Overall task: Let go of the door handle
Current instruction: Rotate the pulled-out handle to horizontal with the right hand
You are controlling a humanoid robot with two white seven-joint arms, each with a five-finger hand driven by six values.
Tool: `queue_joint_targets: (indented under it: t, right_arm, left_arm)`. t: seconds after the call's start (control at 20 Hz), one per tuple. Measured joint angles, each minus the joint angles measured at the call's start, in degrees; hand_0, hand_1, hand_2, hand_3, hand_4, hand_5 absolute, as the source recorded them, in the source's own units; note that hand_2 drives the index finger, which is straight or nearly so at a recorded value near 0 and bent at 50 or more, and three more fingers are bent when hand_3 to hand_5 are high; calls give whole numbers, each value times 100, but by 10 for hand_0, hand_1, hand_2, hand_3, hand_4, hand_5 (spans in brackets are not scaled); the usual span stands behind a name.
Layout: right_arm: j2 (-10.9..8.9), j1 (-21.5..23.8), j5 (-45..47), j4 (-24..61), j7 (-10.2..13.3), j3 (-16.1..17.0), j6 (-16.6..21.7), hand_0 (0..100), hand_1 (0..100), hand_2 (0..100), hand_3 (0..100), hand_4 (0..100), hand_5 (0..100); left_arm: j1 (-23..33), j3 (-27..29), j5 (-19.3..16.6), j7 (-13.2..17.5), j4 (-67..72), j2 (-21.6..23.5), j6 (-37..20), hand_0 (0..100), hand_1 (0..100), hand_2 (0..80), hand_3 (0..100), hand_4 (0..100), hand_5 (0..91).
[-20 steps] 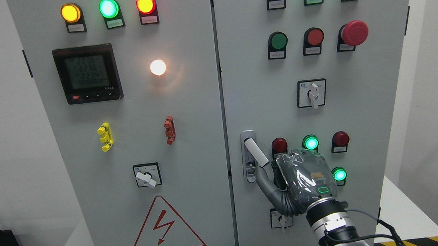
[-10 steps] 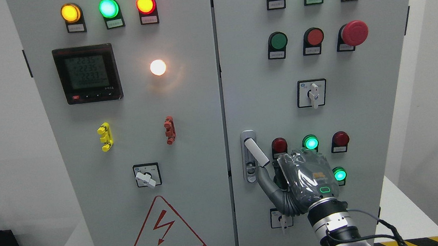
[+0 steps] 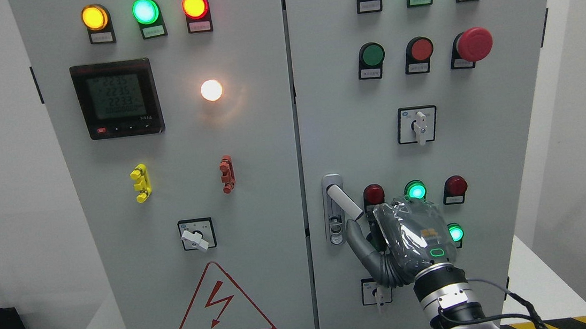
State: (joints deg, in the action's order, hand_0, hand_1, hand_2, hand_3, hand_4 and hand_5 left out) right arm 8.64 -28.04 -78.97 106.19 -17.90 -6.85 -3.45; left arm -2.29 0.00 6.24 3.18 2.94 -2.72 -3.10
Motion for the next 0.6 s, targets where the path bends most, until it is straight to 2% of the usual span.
queue_joint_targets:
  t: [0.6]
  right_arm:
    - [-15,0,-96,23,37,41,1,659,57,1000,1000,1000,1000]
  left_arm:
    - [0,0,0,0,-1,0,0,120,389,0,0,0,0]
